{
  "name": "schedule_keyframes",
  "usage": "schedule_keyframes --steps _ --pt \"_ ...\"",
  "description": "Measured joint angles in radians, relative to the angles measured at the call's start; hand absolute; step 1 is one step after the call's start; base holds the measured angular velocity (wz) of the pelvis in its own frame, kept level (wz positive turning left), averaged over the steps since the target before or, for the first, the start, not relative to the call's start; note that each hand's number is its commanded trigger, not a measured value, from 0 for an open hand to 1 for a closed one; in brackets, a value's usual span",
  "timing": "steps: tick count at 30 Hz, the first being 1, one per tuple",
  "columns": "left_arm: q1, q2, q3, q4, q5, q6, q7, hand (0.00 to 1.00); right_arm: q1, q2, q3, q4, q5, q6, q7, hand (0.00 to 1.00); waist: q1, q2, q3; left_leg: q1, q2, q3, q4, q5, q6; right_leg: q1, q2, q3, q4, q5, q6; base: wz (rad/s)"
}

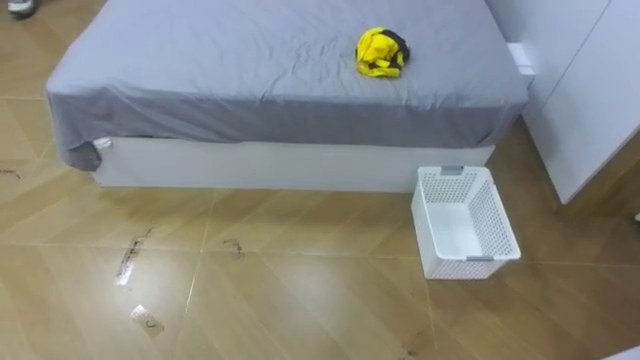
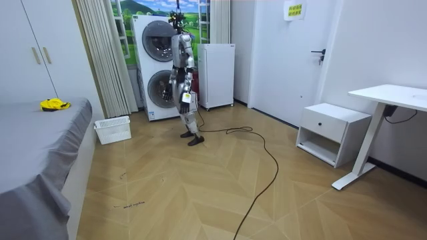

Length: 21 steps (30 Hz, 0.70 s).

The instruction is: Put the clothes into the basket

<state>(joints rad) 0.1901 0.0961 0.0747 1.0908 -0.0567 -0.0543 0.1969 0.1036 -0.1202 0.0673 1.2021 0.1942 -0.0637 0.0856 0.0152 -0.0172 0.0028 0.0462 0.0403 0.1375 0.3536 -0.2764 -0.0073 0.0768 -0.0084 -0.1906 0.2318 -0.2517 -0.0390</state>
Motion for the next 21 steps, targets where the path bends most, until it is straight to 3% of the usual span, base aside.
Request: schedule_keyframes --steps 1,2,3,4,5,7,8,9,10,11,12,13,14,15,16,17,18,19,20,21 --pt "0.000 0.001 0.006 0.001 -0.014 0.000 -0.003 0.00 0.000 0.000 -0.001 0.000 0.000 0.000 0.000 0.00 0.002 -0.002 0.0005 -0.013 0.003 0.000 0.037 -0.003 -0.002 -0.001 -0.001 0.002 0.010 -0.007 -0.003 -0.09" --pt "0.000 0.001 0.019 -0.001 -0.040 -0.001 -0.008 0.00 0.001 -0.001 0.000 0.001 0.000 -0.001 0.000 0.00 0.007 -0.004 0.0009 -0.056 0.012 0.003 0.134 -0.006 -0.003 -0.001 -0.002 0.018 0.019 -0.018 -0.013 -0.10" --pt "-0.001 0.002 0.029 -0.006 -0.068 -0.011 -0.010 0.00 0.004 -0.002 0.000 0.000 0.006 -0.002 0.001 0.00 0.011 -0.008 0.0092 -0.118 0.032 0.010 0.260 -0.003 -0.002 0.004 0.008 0.028 0.028 -0.027 -0.025 0.00" --pt "0.000 0.003 0.031 -0.006 -0.080 -0.018 -0.010 0.00 0.008 -0.003 0.000 0.000 0.018 -0.004 0.001 0.00 0.011 -0.002 0.0082 -0.154 0.041 0.008 0.320 0.004 0.000 0.013 0.015 0.029 0.030 -0.032 -0.030 0.08" --pt "-0.002 0.004 0.029 -0.008 -0.117 -0.032 -0.011 0.00 0.016 -0.003 -0.001 0.001 0.040 -0.003 -0.001 0.00 0.013 -0.004 0.0072 -0.208 0.033 0.008 0.355 -0.004 0.006 0.017 0.013 0.037 0.039 -0.046 -0.034 0.20" --pt "-0.001 0.004 0.009 -0.010 -0.156 -0.038 -0.011 0.00 0.015 -0.003 -0.001 0.002 0.053 -0.001 -0.007 0.00 0.010 -0.010 0.0053 -0.301 0.011 0.014 0.281 -0.003 0.016 0.019 0.001 0.040 0.048 -0.067 -0.026 0.06" --pt "0.004 0.003 0.000 -0.010 -0.174 -0.038 -0.011 0.00 0.014 -0.003 -0.001 0.002 0.050 -0.001 -0.008 0.00 0.015 -0.007 0.0088 -0.355 -0.007 0.016 0.163 0.029 0.003 0.022 -0.006 0.045 0.047 -0.079 -0.020 -0.17" --pt "0.014 -0.002 0.000 -0.010 -0.183 -0.040 -0.012 0.00 0.016 -0.003 -0.001 0.001 0.039 0.000 -0.009 0.00 0.018 -0.010 0.0061 -0.394 -0.014 0.014 0.032 0.091 -0.006 0.031 -0.010 0.050 0.047 -0.097 -0.012 -0.22" --pt "0.020 -0.003 0.000 -0.010 -0.190 -0.041 -0.012 0.00 0.016 -0.002 0.000 0.002 0.035 0.000 -0.009 0.00 0.021 -0.005 0.0094 -0.408 -0.013 0.013 -0.017 0.124 -0.007 0.037 -0.015 0.050 0.047 -0.105 -0.011 -0.37" --pt "0.036 -0.005 0.001 -0.010 -0.193 -0.041 -0.012 0.00 0.017 -0.002 0.006 0.001 0.031 0.001 -0.009 0.00 0.022 -0.009 0.0090 -0.426 -0.011 0.014 -0.106 0.183 -0.006 0.055 -0.024 0.061 0.047 -0.122 -0.008 -0.39" --pt "0.040 -0.007 0.001 -0.010 -0.193 -0.041 -0.013 0.00 0.018 -0.004 0.009 0.001 0.030 0.001 -0.010 0.00 0.018 -0.012 0.0097 -0.439 -0.012 0.014 -0.147 0.254 0.004 0.069 -0.033 0.073 0.045 -0.144 -0.001 -0.37" --pt "0.040 -0.007 0.002 -0.011 -0.194 -0.044 -0.013 0.00 0.018 -0.005 0.008 0.001 0.029 0.001 -0.012 0.00 0.020 -0.015 0.0088 -0.445 -0.015 0.015 -0.149 0.294 0.015 0.077 -0.041 0.082 0.043 -0.156 0.005 -0.31" --pt "0.041 -0.005 0.002 -0.010 -0.201 -0.059 -0.014 0.00 0.017 -0.006 0.007 -0.001 0.020 0.001 -0.019 0.00 0.022 -0.029 0.0056 -0.451 -0.032 0.038 -0.137 0.361 0.036 0.088 -0.070 0.096 0.042 -0.176 0.028 -0.30" --pt "0.039 0.001 0.001 -0.009 -0.210 -0.079 -0.015 0.00 0.014 -0.005 0.000 -0.003 0.015 0.000 -0.022 0.00 0.021 -0.049 -0.0029 -0.458 -0.056 0.075 -0.090 0.370 0.074 0.091 -0.111 0.103 0.039 -0.196 0.056 -0.24" --pt "0.038 0.005 0.000 -0.008 -0.211 -0.085 -0.017 0.00 0.018 -0.004 -0.006 -0.002 0.013 -0.001 -0.022 0.00 0.018 -0.058 0.0011 -0.465 -0.074 0.087 -0.050 0.336 0.087 0.101 -0.134 0.103 0.036 -0.203 0.067 -0.14" --pt "0.031 0.002 -0.001 -0.008 -0.212 -0.091 -0.023 0.00 0.016 -0.008 -0.023 -0.003 0.013 -0.003 -0.025 0.00 0.015 -0.065 0.0057 -0.478 -0.091 0.105 0.033 0.269 0.099 0.113 -0.160 0.099 0.055 -0.196 0.085 -0.11" --pt "0.020 0.000 -0.002 -0.008 -0.212 -0.099 -0.032 0.00 0.016 -0.009 -0.033 -0.003 0.016 -0.009 -0.036 0.00 0.016 -0.058 0.0094 -0.471 -0.093 0.122 0.092 0.207 0.108 0.108 -0.182 0.086 0.124 -0.178 0.115 -0.13" --pt "0.016 0.000 -0.002 -0.006 -0.212 -0.104 -0.033 0.00 0.018 -0.007 -0.034 -0.003 0.020 -0.012 -0.042 0.00 0.018 -0.055 0.0069 -0.461 -0.096 0.127 0.109 0.179 0.110 0.096 -0.192 0.083 0.181 -0.161 0.118 -0.07" --pt "0.010 0.001 -0.001 -0.002 -0.212 -0.112 -0.032 0.00 0.026 -0.004 -0.036 -0.005 0.024 -0.013 -0.051 0.00 0.018 -0.052 0.0054 -0.412 -0.107 0.137 0.115 0.137 0.118 0.067 -0.214 0.081 0.311 -0.103 0.125 0.06" --pt "0.008 0.000 -0.004 -0.002 -0.211 -0.116 -0.031 0.00 0.036 -0.003 -0.040 -0.009 0.036 -0.013 -0.056 0.00 0.015 -0.048 0.0016 -0.348 -0.119 0.144 0.089 0.104 0.124 0.036 -0.228 0.081 0.454 0.007 0.119 0.12"
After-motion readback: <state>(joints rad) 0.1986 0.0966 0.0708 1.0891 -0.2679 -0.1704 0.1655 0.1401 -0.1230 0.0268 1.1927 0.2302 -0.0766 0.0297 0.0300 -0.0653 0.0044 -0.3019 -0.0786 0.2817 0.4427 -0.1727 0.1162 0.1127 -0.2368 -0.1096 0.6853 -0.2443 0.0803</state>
